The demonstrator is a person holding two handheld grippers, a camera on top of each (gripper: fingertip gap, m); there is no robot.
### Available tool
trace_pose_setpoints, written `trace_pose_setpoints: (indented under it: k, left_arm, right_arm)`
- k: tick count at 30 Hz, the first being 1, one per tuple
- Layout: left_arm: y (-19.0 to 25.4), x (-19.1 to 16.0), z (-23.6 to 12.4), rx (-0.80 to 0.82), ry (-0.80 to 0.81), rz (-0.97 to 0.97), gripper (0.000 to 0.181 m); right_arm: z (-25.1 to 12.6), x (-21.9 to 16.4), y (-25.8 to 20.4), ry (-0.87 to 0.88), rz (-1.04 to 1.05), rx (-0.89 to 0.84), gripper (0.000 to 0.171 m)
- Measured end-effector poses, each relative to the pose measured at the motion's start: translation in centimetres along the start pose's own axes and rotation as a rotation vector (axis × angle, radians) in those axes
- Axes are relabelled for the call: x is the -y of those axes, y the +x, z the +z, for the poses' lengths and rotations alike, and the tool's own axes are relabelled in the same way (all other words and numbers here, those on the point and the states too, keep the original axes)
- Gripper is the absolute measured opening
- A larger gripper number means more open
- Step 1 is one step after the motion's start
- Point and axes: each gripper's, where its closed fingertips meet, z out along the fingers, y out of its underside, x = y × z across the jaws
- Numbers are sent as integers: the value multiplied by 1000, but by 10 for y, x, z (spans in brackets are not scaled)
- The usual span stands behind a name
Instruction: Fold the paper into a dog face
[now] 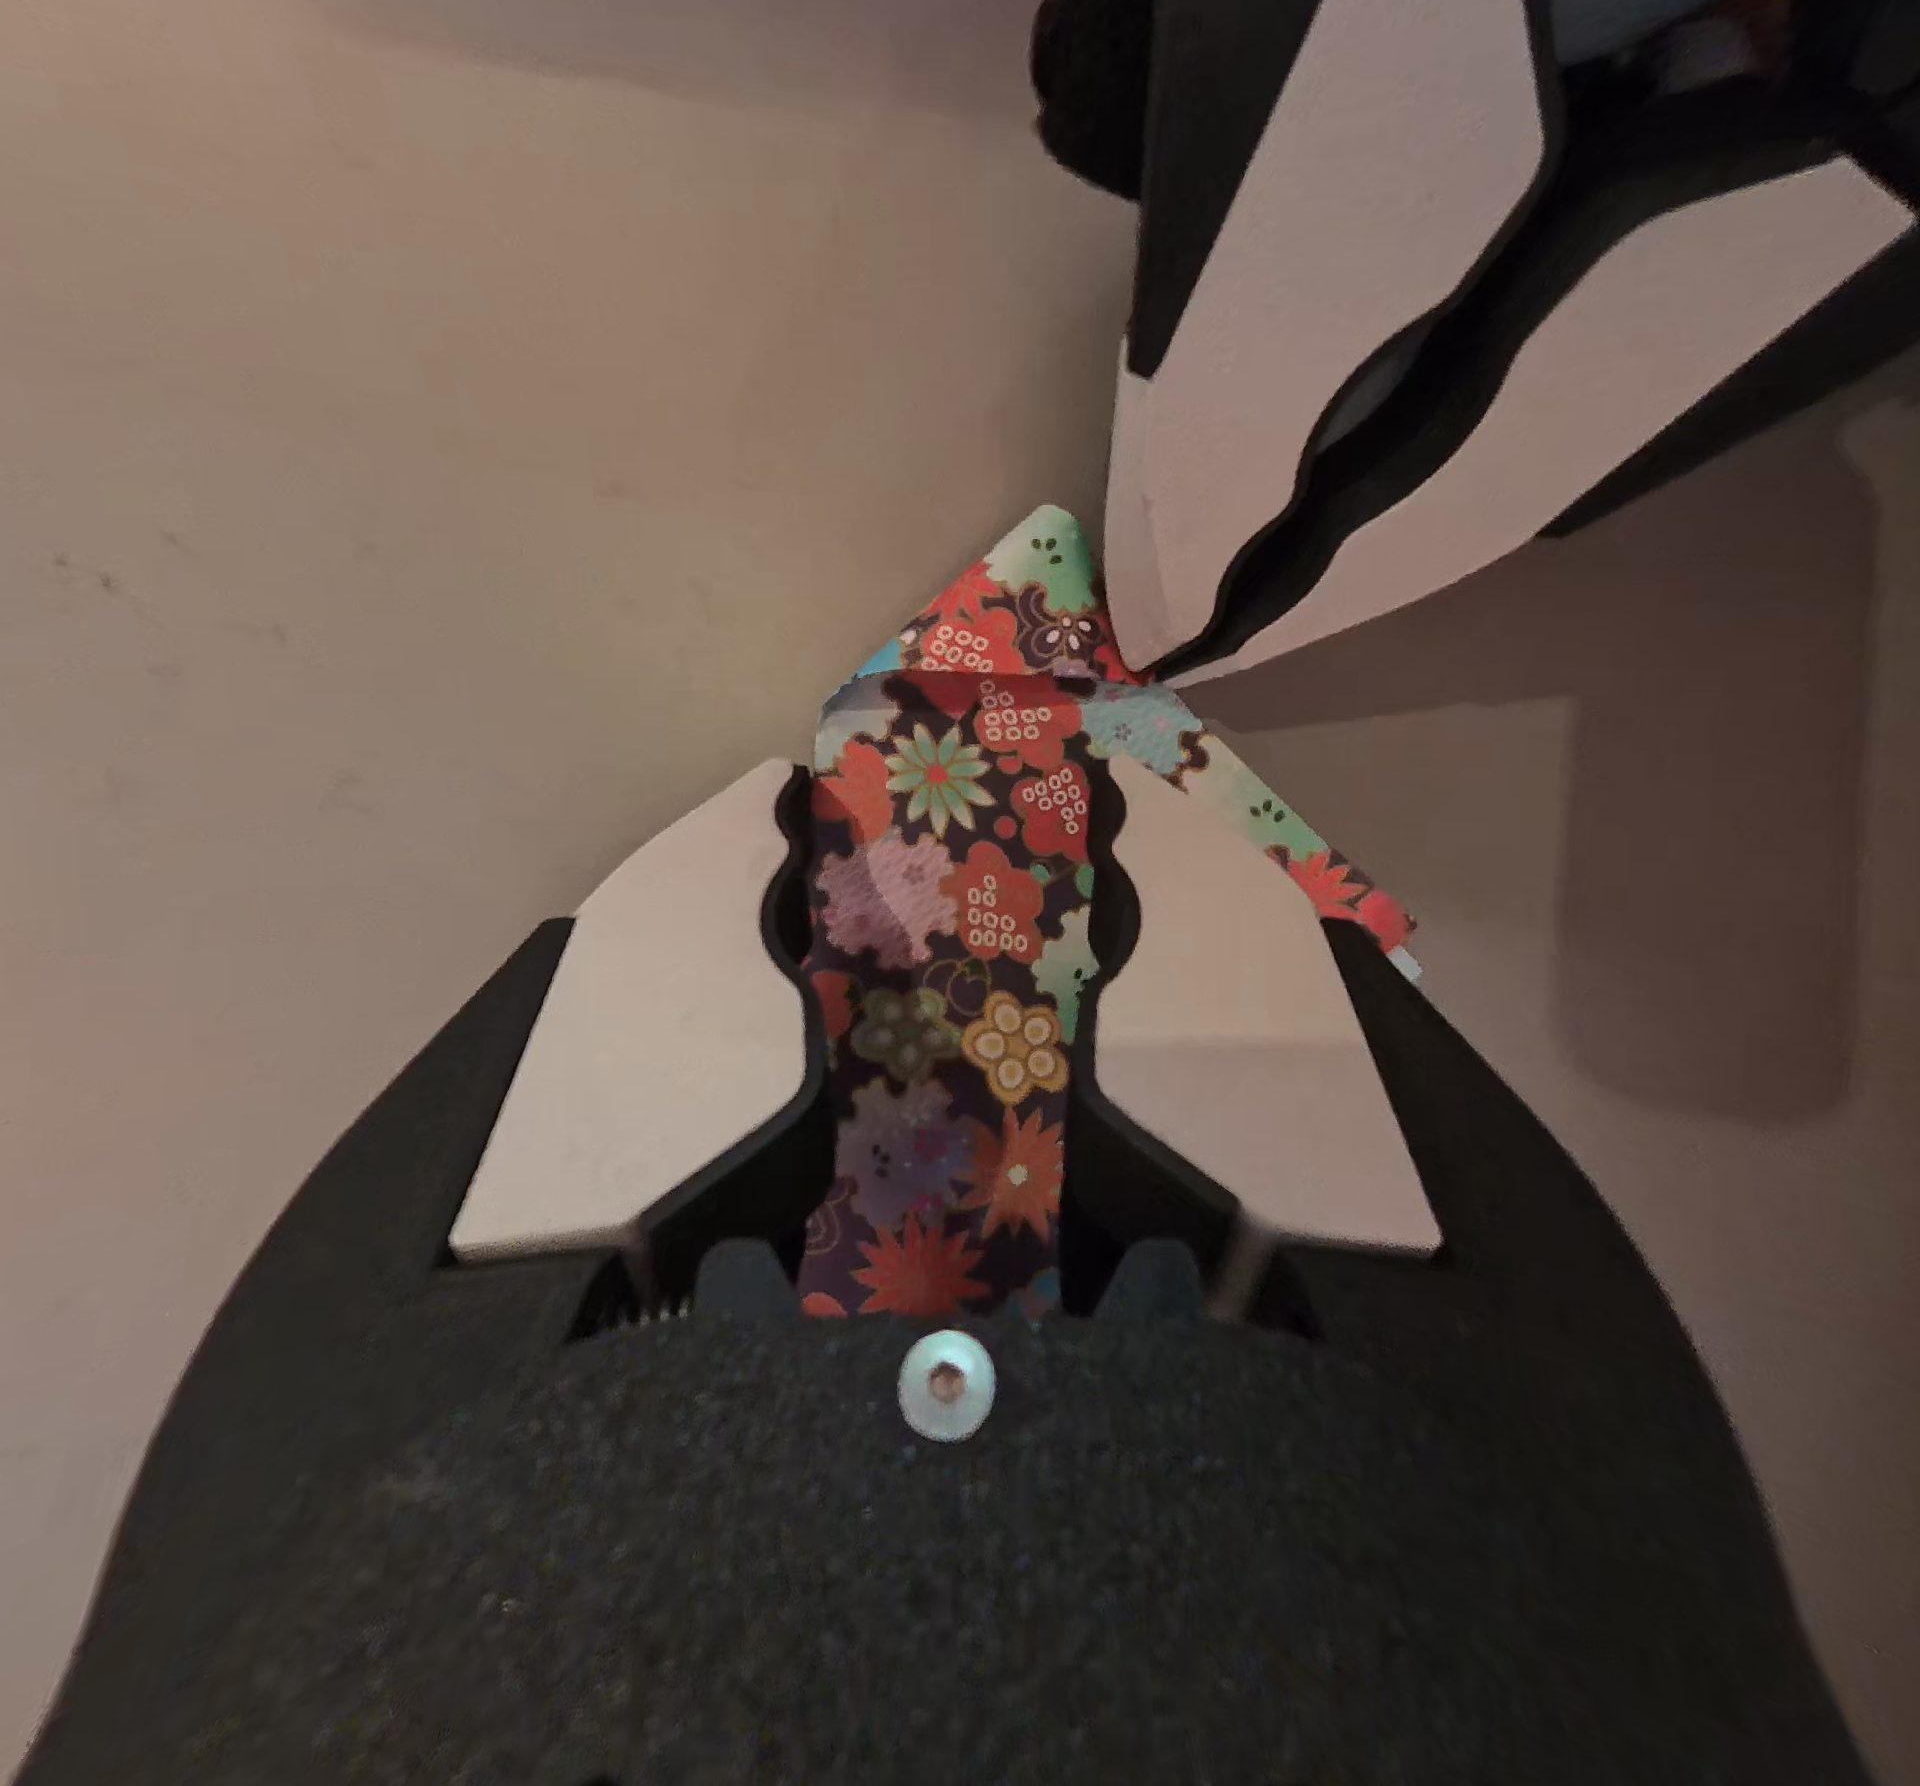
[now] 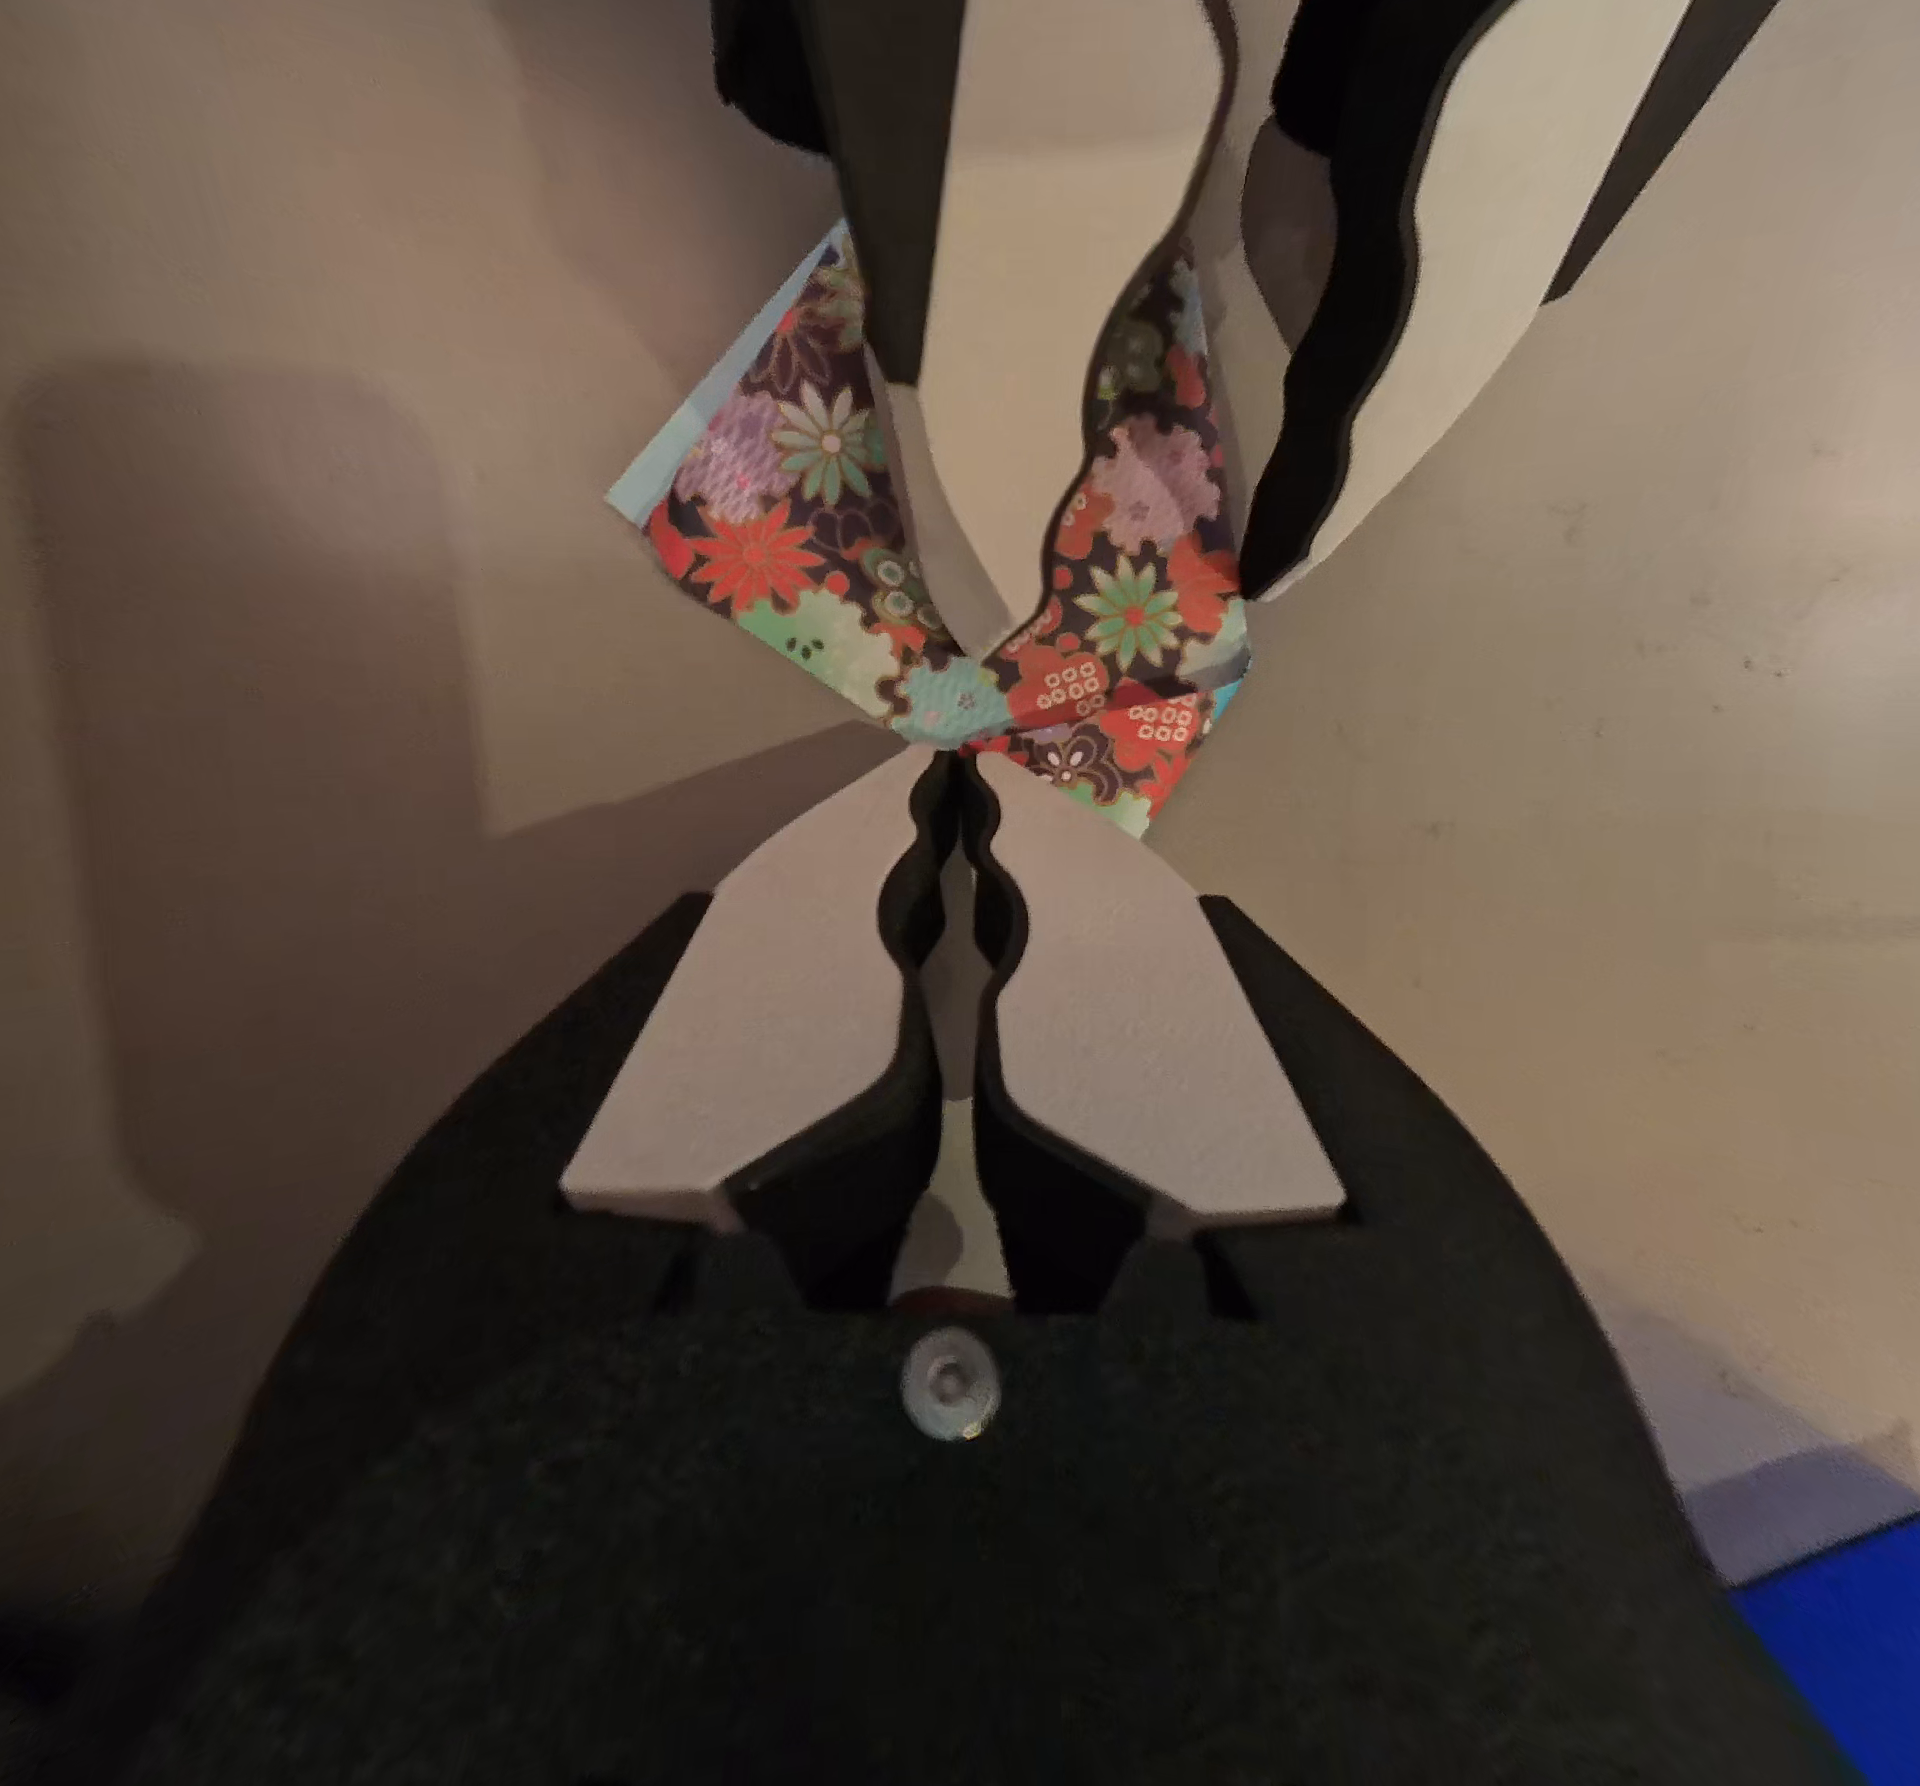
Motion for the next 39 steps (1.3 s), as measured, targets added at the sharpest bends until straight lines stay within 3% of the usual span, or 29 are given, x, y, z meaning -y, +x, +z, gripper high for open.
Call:
trace_pose_setpoints:
  k: [9, 20, 39]
  left_arm:
    - [9, 15, -16, -50, 80, 15, 44]
    - [8, 3, 3, -28, 11, 49, 53]
    - [10, 3, 4, -36, 30, 3, 51]
  right_arm:
    - [1, 1, 1, -2, 2, 5, 0]
    - [1, 1, 2, 5, 6, 9, 0]
    - [-5, 9, 1, 26, -5, -24, 0]
